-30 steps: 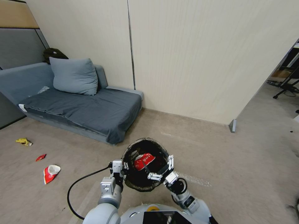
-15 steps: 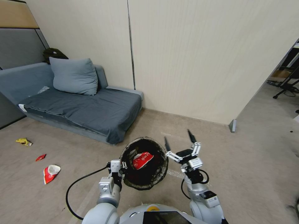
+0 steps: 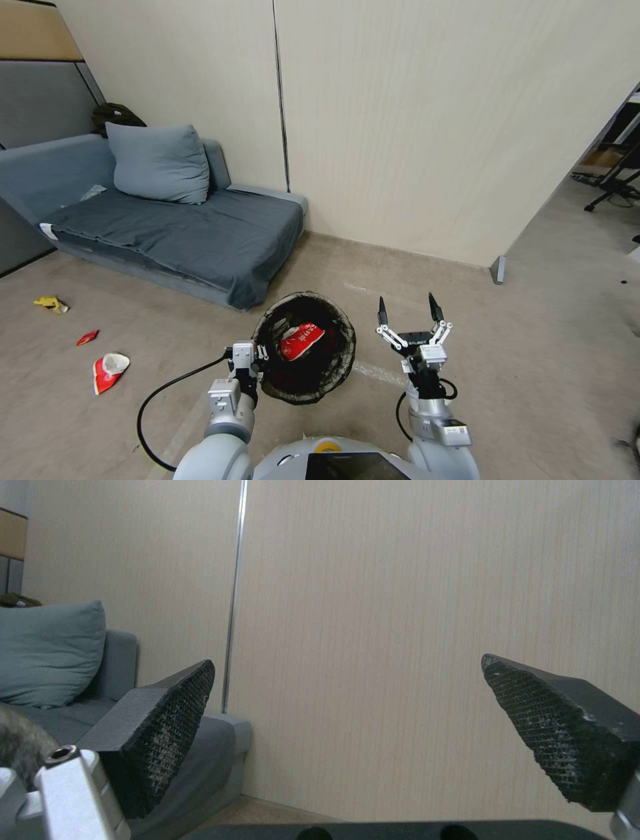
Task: Pick up the trash bin, then pick up the garbage from the floor and place it into the trash bin.
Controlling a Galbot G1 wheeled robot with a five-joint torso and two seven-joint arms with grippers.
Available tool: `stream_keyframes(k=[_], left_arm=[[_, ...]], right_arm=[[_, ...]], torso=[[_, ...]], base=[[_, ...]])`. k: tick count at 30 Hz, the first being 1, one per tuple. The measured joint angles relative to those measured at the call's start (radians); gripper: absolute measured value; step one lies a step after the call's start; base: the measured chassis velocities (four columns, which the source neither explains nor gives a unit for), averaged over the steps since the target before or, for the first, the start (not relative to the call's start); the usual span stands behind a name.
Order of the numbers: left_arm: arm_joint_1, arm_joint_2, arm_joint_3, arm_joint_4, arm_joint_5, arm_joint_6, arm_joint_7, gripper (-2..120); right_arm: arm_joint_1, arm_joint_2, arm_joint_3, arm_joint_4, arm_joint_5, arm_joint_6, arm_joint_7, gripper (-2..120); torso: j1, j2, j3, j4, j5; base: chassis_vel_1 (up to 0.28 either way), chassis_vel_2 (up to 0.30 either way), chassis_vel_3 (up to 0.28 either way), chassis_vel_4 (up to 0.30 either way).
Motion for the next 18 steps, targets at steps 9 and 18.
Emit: stream_keyframes(k=[9, 18], left_arm=[[0.004, -0.001, -0.003, -0.011, 0.001, -0.003, 0.0, 0], [0.005, -0.004, -0.003, -0.013, 0.001, -0.002, 0.0, 0]], right_arm=[[0.005, -0.004, 0.007, -0.003, 0.007, 0.002, -0.003, 100], [0.015, -0.006, 0.005, -0.006, 0.027, -0.003, 0.015, 100]], torso=[[0.0, 0.0, 0.0, 0.0, 0.0], [0.0, 0.0, 0.0, -0.0001, 0.0]], base=[[0.0, 0.0, 0.0, 0.0], [0.014, 0.015, 0.019, 0.014]])
